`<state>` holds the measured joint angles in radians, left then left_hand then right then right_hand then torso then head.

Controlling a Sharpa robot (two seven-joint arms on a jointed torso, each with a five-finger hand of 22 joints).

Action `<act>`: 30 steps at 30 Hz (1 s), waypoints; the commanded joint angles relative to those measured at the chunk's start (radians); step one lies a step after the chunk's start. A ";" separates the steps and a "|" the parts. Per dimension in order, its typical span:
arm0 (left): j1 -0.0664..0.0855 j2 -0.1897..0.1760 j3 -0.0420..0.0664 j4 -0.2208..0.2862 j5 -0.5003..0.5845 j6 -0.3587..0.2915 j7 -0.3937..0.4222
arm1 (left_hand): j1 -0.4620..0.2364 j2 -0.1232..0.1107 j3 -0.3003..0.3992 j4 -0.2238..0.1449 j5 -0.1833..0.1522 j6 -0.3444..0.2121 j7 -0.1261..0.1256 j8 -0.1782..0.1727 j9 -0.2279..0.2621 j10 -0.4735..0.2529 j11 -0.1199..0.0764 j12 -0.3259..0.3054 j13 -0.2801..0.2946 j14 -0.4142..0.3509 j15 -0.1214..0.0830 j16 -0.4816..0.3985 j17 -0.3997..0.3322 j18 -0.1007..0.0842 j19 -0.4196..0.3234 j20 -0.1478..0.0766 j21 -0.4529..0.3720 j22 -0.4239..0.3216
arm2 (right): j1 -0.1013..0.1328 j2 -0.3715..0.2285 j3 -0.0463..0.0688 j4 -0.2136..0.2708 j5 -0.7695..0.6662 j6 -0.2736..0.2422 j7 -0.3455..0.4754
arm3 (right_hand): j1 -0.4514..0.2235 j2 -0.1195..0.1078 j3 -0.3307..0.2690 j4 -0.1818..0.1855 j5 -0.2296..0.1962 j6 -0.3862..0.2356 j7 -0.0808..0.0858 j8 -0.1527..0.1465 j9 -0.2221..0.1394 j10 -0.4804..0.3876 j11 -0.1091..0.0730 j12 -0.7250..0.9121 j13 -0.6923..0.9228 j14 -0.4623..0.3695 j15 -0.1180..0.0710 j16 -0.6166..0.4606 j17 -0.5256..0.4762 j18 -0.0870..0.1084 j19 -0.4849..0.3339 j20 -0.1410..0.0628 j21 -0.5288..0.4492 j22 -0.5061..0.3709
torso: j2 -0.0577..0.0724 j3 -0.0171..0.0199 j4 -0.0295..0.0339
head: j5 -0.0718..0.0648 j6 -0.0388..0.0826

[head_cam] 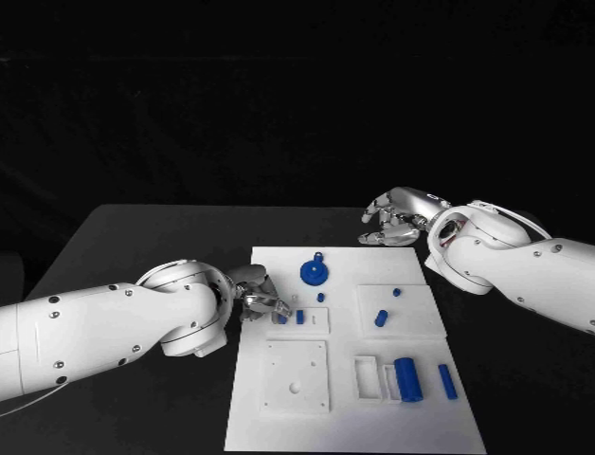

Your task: Assemble the parts on the task board

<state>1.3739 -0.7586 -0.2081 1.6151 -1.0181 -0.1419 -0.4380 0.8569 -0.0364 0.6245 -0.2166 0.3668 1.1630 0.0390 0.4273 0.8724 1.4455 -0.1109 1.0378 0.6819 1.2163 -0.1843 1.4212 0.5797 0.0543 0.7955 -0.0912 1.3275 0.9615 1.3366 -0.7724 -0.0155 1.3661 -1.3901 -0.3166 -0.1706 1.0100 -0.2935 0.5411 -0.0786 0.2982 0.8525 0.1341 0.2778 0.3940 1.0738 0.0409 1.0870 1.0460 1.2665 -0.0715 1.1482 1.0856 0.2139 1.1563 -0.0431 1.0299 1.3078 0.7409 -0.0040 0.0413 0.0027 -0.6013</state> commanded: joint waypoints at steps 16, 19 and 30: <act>-0.007 0.005 -0.005 0.000 -0.047 0.044 -0.015 | 0.032 0.014 0.018 -0.024 0.045 0.110 -0.074 -0.004 0.000 -0.037 -0.030 0.012 -0.007 0.005 -0.012 0.010 -0.002 0.018 -0.005 -0.178 0.011 -0.006 | 0.000 -0.001 0.000 0.003 -0.003 0.012 0.009 | 0.007 0.000 0.001 0.008 0.005 -0.014 0.018 0.006 0.001 -0.006 -0.003 0.004 -0.001 0.000 -0.001 -0.006 -0.001 0.048 0.001 -0.010 -0.004 0.011 | 0.000 -0.0011 0.0003 | -0.001 -0.001; -0.007 0.005 -0.005 -0.001 -0.052 0.045 -0.016 | 0.033 0.015 0.018 -0.026 0.048 0.110 -0.074 -0.003 0.000 -0.037 -0.030 0.012 -0.007 0.006 -0.011 0.010 -0.002 0.018 -0.005 -0.178 0.011 -0.007 | 0.000 -0.001 0.000 0.003 -0.003 0.012 0.009 | 0.007 0.000 0.001 0.008 0.005 -0.014 0.018 0.006 0.001 -0.006 -0.003 0.004 -0.002 0.000 -0.001 -0.006 -0.001 0.048 0.001 -0.010 -0.004 0.011 | 0.000 -0.0011 0.0000 | 0.000 -0.001; -0.007 0.001 -0.005 -0.001 -0.069 0.028 -0.017 | 0.034 0.020 0.017 -0.037 0.082 0.113 -0.077 0.002 0.002 -0.038 -0.033 0.019 -0.011 0.009 -0.010 0.014 -0.002 0.019 -0.002 -0.178 0.016 -0.011 | 0.000 -0.001 0.000 0.002 -0.003 0.011 0.010 | 0.006 0.000 0.001 0.008 0.005 -0.014 0.018 0.006 0.001 -0.006 -0.003 0.005 -0.002 0.000 -0.001 -0.006 -0.001 0.048 0.001 -0.010 -0.005 0.011 | 0.001 -0.0014 -0.0007 | -0.001 -0.001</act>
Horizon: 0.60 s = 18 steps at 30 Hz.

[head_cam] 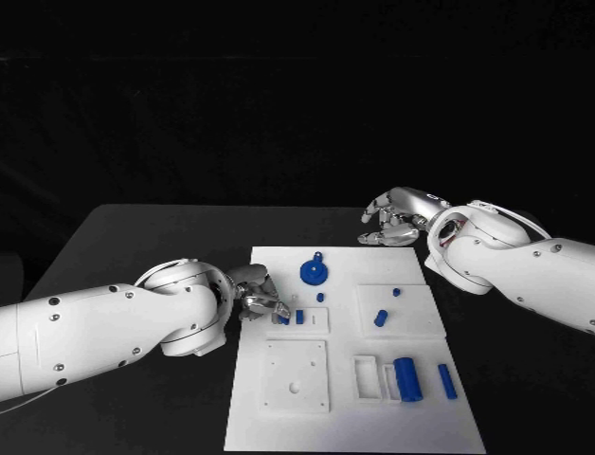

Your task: Assemble the parts on the task board

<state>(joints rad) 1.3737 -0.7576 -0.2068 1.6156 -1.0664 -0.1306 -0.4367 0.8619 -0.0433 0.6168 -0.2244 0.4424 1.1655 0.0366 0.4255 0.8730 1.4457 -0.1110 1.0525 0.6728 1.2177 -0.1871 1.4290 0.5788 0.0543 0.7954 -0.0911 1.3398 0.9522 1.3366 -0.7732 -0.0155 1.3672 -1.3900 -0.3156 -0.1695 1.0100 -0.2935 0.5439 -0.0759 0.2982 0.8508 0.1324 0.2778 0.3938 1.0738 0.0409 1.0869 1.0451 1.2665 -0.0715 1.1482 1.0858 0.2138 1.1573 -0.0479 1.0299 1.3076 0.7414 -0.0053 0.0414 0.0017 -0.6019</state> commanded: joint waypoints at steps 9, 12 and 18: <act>-0.007 -0.002 -0.005 0.001 -0.033 0.015 -0.017 | 0.028 0.029 0.025 -0.033 0.026 0.112 -0.076 0.007 0.003 -0.038 -0.035 0.009 -0.003 0.011 -0.007 0.008 -0.002 0.020 0.001 -0.178 0.006 -0.005 | 0.000 0.000 0.000 0.001 -0.003 0.011 0.009 | 0.006 0.000 -0.002 0.006 0.006 -0.012 0.020 0.006 0.001 -0.006 -0.003 0.005 -0.001 0.000 -0.001 -0.006 -0.002 0.048 0.000 -0.005 -0.005 0.012 | 0.000 0.0004 -0.0003 | -0.001 -0.002; -0.007 -0.001 -0.005 0.002 -0.033 0.014 -0.017 | 0.028 0.029 0.025 -0.033 0.029 0.112 -0.076 0.007 0.003 -0.038 -0.035 0.009 -0.004 0.011 -0.007 0.008 -0.002 0.020 0.002 -0.178 0.006 -0.005 | 0.000 0.000 0.000 0.001 -0.003 0.011 0.009 | 0.006 0.000 -0.002 0.006 0.006 -0.012 0.020 0.006 0.001 -0.006 -0.003 0.005 -0.002 0.000 -0.001 -0.006 -0.002 0.048 0.000 -0.005 -0.005 0.012 | 0.000 0.0005 -0.0005 | -0.001 -0.002; -0.007 -0.002 -0.004 0.003 -0.034 0.013 -0.020 | 0.027 0.029 0.027 -0.035 0.038 0.112 -0.077 0.010 0.005 -0.039 -0.036 0.012 -0.004 0.013 -0.006 0.009 -0.002 0.019 0.004 -0.176 0.000 -0.010 | 0.000 0.000 0.000 0.001 -0.003 0.012 0.009 | 0.007 0.000 -0.002 0.006 0.006 -0.012 0.020 0.006 0.001 -0.006 -0.003 0.005 -0.002 0.001 -0.001 -0.006 -0.002 0.048 0.000 -0.005 -0.005 0.012 | 0.000 0.0005 -0.0007 | -0.001 -0.003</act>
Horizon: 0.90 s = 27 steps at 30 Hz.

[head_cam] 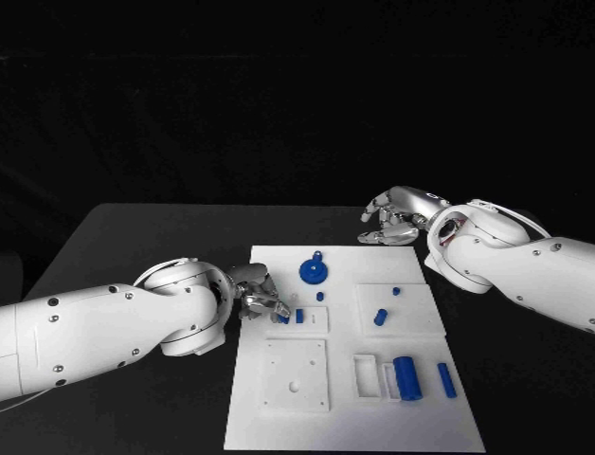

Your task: Assemble the parts on the task board

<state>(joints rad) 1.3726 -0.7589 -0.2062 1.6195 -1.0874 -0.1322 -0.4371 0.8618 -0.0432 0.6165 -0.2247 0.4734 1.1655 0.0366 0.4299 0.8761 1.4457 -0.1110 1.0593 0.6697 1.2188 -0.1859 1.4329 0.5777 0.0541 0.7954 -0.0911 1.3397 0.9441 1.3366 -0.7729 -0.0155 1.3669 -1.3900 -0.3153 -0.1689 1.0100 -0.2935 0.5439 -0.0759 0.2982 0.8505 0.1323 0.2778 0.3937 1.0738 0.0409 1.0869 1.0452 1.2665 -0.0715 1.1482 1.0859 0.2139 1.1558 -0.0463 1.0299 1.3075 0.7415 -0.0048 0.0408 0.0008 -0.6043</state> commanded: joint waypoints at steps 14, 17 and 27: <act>-0.006 -0.013 0.000 0.006 -0.027 0.011 -0.022 | 0.025 0.030 0.032 -0.040 0.022 0.112 -0.079 0.010 0.005 -0.040 -0.038 0.010 -0.002 0.014 -0.006 0.007 -0.001 0.018 0.014 -0.174 -0.008 -0.006 | 0.000 0.000 0.000 0.001 -0.003 0.011 0.009 | 0.007 0.000 -0.002 0.007 0.006 -0.012 0.020 0.006 0.002 -0.005 -0.003 0.006 -0.002 0.001 -0.001 -0.006 -0.002 0.048 0.002 -0.006 -0.005 0.012 | -0.001 0.0000 0.0007 | 0.000 0.000; -0.006 -0.014 0.000 0.006 -0.027 0.012 -0.023 | 0.025 0.030 0.032 -0.041 0.023 0.113 -0.079 0.010 0.006 -0.040 -0.039 0.010 -0.002 0.014 -0.006 0.007 -0.001 0.018 0.014 -0.174 -0.009 -0.006 | 0.000 0.000 0.000 0.001 -0.003 0.011 0.009 | 0.007 0.000 -0.002 0.007 0.006 -0.012 0.020 0.006 0.002 -0.005 -0.003 0.006 -0.003 0.001 -0.001 -0.006 -0.002 0.048 0.002 -0.006 -0.005 0.012 | 0.000 -0.0001 0.0004 | 0.000 -0.001; -0.006 -0.015 0.000 0.006 -0.029 0.007 -0.023 | 0.025 0.030 0.033 -0.042 0.025 0.113 -0.079 0.011 0.006 -0.041 -0.039 0.011 -0.002 0.015 -0.006 0.008 -0.001 0.018 0.016 -0.173 -0.010 -0.007 | -0.001 0.001 0.000 0.000 -0.003 0.012 0.009 | 0.007 0.000 -0.002 0.007 0.006 -0.012 0.020 0.006 0.002 -0.005 -0.003 0.006 -0.003 0.001 -0.001 -0.006 -0.002 0.048 0.002 -0.006 -0.005 0.012 | 0.000 -0.0001 -0.0001 | 0.000 -0.001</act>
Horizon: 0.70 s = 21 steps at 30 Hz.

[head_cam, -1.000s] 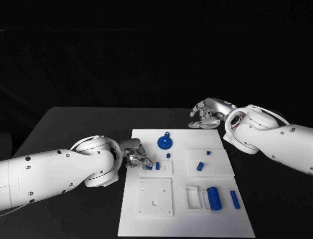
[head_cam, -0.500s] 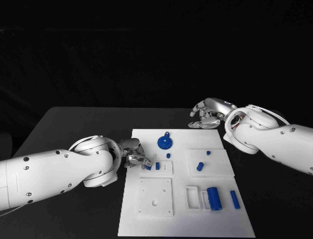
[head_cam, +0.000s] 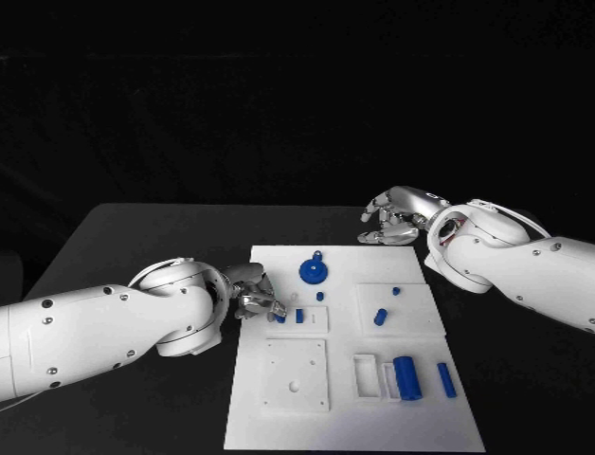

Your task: Assemble the parts on the task board

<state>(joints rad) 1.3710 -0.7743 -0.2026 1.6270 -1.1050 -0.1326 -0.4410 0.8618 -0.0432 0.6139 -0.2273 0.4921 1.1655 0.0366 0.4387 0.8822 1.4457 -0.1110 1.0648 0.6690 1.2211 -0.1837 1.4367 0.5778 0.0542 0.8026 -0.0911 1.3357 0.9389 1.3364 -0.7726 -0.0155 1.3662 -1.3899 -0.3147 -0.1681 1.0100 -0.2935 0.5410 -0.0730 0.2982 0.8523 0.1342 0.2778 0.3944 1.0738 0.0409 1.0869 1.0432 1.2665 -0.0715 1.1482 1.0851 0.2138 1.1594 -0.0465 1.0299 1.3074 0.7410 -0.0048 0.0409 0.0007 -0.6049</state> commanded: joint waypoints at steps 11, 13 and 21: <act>-0.004 -0.002 -0.003 -0.004 -0.026 -0.005 -0.023 | 0.025 0.031 0.037 -0.042 0.013 0.113 -0.081 0.004 0.001 -0.041 -0.041 0.007 -0.002 0.015 -0.008 0.005 -0.002 0.018 0.014 -0.173 -0.007 -0.002 | -0.001 0.001 0.000 0.001 -0.003 0.011 0.008 | 0.007 0.000 0.000 0.005 0.006 -0.014 0.018 0.006 0.001 -0.006 -0.003 0.006 -0.001 0.001 -0.001 -0.006 -0.001 0.048 -0.001 -0.006 -0.006 0.013 | 0.000 0.0006 0.0003 | 0.000 0.000; -0.004 -0.003 -0.003 -0.004 -0.027 -0.004 -0.024 | 0.025 0.031 0.037 -0.042 0.013 0.113 -0.081 0.004 0.001 -0.042 -0.042 0.007 -0.002 0.015 -0.008 0.005 -0.002 0.018 0.014 -0.173 -0.008 -0.002 | -0.001 0.001 0.000 0.001 -0.003 0.012 0.008 | 0.007 0.000 0.000 0.005 0.006 -0.014 0.018 0.006 0.001 -0.006 -0.003 0.007 -0.002 0.001 -0.001 -0.006 -0.001 0.048 -0.001 -0.006 -0.006 0.013 | 0.000 0.0005 0.0005 | 0.000 0.000; -0.004 -0.003 -0.003 -0.002 -0.028 0.004 -0.023 | 0.025 0.031 0.038 -0.042 0.015 0.113 -0.082 0.005 0.002 -0.042 -0.042 0.008 -0.002 0.016 -0.008 0.005 -0.002 0.018 0.016 -0.173 -0.008 -0.003 | -0.001 0.000 0.000 0.001 -0.003 0.013 0.008 | 0.007 0.000 0.000 0.005 0.006 -0.014 0.018 0.006 0.001 -0.006 -0.003 0.007 -0.002 0.001 -0.001 -0.006 -0.001 0.048 -0.001 -0.006 -0.006 0.013 | 0.000 -0.0001 0.0005 | -0.001 -0.001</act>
<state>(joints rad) 1.3700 -0.7765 -0.2029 1.6267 -1.1212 -0.1369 -0.4453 0.8617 -0.0431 0.6126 -0.2286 0.5005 1.1656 0.0366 0.4408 0.8823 1.4457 -0.1110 1.0688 0.6681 1.2242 -0.1806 1.4366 0.5769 0.0543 0.8134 -0.0947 1.3319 0.9379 1.3362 -0.7725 -0.0155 1.3661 -1.3899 -0.3138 -0.1676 1.0101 -0.2935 0.5410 -0.0730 0.2982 0.8507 0.1326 0.2779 0.3942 1.0738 0.0409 1.0869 1.0422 1.2665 -0.0715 1.1482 1.0852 0.2138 1.1593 -0.0461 1.0299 1.3073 0.7410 -0.0043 0.0411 0.0006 -0.6053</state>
